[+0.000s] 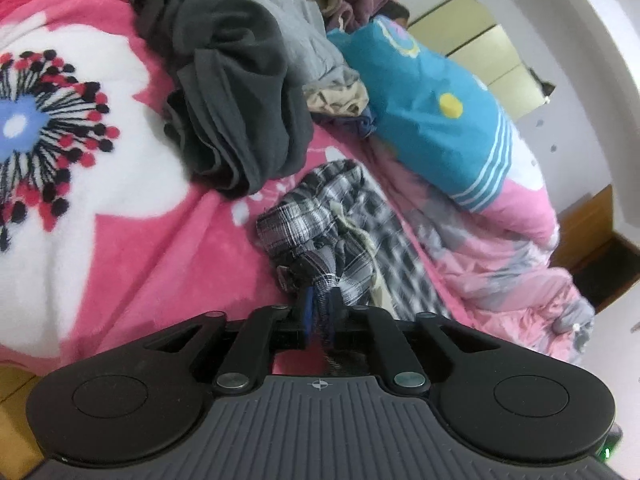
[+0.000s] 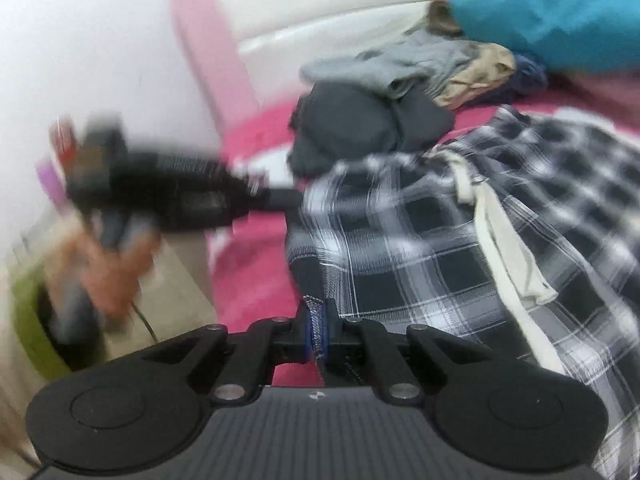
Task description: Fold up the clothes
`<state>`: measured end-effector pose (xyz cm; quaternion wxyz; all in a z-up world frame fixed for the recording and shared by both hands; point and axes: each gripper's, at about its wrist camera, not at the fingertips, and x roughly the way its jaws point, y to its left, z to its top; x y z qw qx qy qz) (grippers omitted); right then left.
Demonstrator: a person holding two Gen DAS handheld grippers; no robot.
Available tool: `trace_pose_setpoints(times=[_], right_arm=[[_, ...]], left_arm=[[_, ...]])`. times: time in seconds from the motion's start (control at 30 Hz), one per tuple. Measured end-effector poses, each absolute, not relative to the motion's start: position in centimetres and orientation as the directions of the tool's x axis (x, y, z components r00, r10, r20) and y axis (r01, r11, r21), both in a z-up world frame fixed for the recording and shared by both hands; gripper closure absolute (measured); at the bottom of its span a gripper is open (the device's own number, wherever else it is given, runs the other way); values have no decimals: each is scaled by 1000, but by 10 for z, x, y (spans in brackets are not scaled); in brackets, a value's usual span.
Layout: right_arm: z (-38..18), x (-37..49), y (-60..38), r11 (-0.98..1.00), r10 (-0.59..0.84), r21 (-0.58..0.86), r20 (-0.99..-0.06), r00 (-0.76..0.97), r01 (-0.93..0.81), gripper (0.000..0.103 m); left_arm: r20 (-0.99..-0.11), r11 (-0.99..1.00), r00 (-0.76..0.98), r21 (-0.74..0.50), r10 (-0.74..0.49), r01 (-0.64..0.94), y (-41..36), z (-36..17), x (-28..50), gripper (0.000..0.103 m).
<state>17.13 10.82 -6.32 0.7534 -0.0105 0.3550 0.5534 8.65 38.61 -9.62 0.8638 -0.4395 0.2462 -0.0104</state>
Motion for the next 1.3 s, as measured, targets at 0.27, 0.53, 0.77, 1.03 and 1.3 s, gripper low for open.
trace_pose_setpoints(times=[0.27,0.53,0.77,1.03,1.3], right_arm=[[-66,175,96,373,863,491,-496,100,-787,98],[-52,156,116,328,846,353,-522,106,-876,95],[-69,127,134,386,801,279,-574,170,-879,66],[-56,64,95,362,819,148,-523,237,-920,59],[-43,39,-12,574,740,225,-553,382,-787,59]], left_arm=[[-448,598,862,-766,-236,-234,382,-108,134,91],[-513,762,845,-605,-152,-231,383,-75,135,95],[-551,760,820,-596,-153,-259,394,-105,130,80],[-507,821,862,-497,-11,-281,384,-83,104,68],[-505,824,851,-415,144,-385,383,-71,76,67]])
